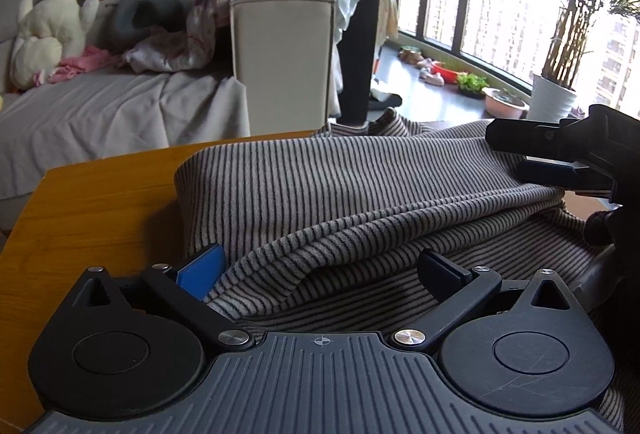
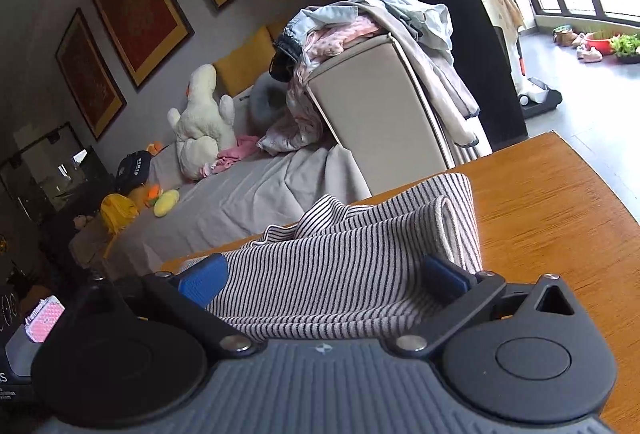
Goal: Fold clothes
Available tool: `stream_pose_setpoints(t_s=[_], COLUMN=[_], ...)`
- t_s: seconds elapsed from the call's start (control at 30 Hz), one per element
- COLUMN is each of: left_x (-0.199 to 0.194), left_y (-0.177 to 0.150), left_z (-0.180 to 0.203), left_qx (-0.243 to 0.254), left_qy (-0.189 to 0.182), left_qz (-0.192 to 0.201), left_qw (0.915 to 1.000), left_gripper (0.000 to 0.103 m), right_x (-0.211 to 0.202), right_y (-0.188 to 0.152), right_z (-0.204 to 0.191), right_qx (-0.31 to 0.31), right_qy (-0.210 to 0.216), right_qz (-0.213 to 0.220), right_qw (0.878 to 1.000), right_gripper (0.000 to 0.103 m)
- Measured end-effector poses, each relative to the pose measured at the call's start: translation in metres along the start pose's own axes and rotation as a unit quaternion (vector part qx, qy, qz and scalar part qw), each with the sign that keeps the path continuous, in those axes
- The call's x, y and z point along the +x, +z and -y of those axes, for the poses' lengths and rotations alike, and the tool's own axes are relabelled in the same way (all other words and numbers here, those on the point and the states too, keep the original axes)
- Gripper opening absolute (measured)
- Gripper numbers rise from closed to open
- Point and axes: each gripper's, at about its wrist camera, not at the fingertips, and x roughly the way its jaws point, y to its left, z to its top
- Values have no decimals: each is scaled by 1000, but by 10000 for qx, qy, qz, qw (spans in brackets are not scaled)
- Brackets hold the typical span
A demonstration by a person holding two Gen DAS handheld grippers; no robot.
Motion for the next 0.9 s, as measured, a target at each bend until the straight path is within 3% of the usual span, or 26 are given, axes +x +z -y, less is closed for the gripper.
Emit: stream_pose_setpoints(t_s=[0.33, 0.5, 0.6, 0.67, 0.7, 0.73, 0.83, 0.9], left_x=[2, 2, 1, 1, 0, -1, -2, -1], left_y=[0, 1, 2, 10, 17, 24, 48, 61], left_z=[-4, -3, -5, -9, -13, -20, -50, -71], left_qx=[-191, -119, -26, 17, -79, -246, -1056, -1565], left_qy=[-110, -122, -214, -299, -378, -472, -623, -512], left_qz=[-11, -41, -121, -382, -568, -779, -1417, -1738], left_qw=[9998, 9998, 9997, 9988, 9976, 9955, 9823, 9709], left_gripper=[103, 103, 103, 103, 103, 103, 103, 103], right_x=[13, 35, 57, 75, 84, 82, 74, 67], right_y=[3, 0, -3, 1, 13, 25, 60, 81], right_z=[0, -34, -61, -77, -80, -80, -81, -93], right_qx=[-35, -996, -1691, -1888, -1613, -1314, -407, -674], right_qy=[-68, -855, -1517, -1898, -2028, -2014, -1934, -1789], right_qz=[-202, -788, -1379, -1937, -2330, -2420, -2621, -2342], right_qw=[9998, 9882, 9640, 9438, 9373, 9400, 9446, 9532], right_gripper=[103, 103, 103, 103, 103, 103, 85, 83])
